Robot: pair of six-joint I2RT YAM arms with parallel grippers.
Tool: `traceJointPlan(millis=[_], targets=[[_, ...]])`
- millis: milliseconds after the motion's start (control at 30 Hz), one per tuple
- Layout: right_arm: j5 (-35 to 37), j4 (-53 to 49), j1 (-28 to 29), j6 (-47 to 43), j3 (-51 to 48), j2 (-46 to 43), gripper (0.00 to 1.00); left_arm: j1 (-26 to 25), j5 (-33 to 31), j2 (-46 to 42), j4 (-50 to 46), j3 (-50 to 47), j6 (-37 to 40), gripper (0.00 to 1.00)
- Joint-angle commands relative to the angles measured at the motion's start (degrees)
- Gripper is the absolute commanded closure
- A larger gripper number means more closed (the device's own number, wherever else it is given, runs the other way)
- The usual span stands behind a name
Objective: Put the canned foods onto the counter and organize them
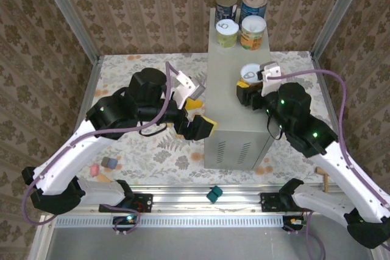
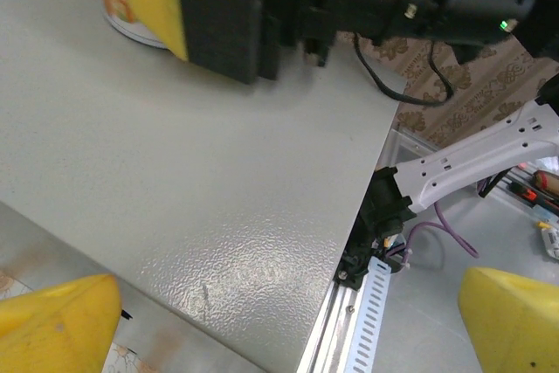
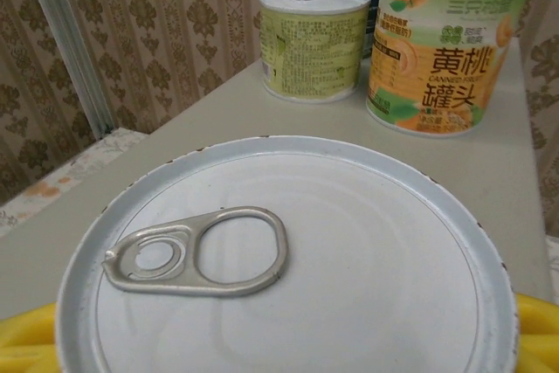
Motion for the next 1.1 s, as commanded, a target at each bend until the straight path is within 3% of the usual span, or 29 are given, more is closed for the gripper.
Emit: traceJointPlan(millis=[0,233,400,633,1067], targets=[[-6.1,1.2,-3.2,2.4,0.3,2.1,0.26,0.4,0.7,-1.3,0.6,-0.8,1.5,0.0],[-8.7,2.5,-5.9,2.7,0.7,4.5,0.21,1.9,3.7,-1.6,2.9,-2.2,1.4,0.0],[-9.3,2.6,-6.0,3.1,-0.6,2.9,0.14,2.6,4.9,-1.2,3.9,-2.7,1.4,0.0],[-8.9,1.4,-5.9,3.5,-2.3,0.2,0.12,2.9,5.8,-1.3,5.2,-3.8,0.8,0.0],[-6.8,1.7,-6.5,3.6,-2.3,1.9,0.27,3.0,5.4,-2.9,6.4,-5.2,-0.4,0.0]])
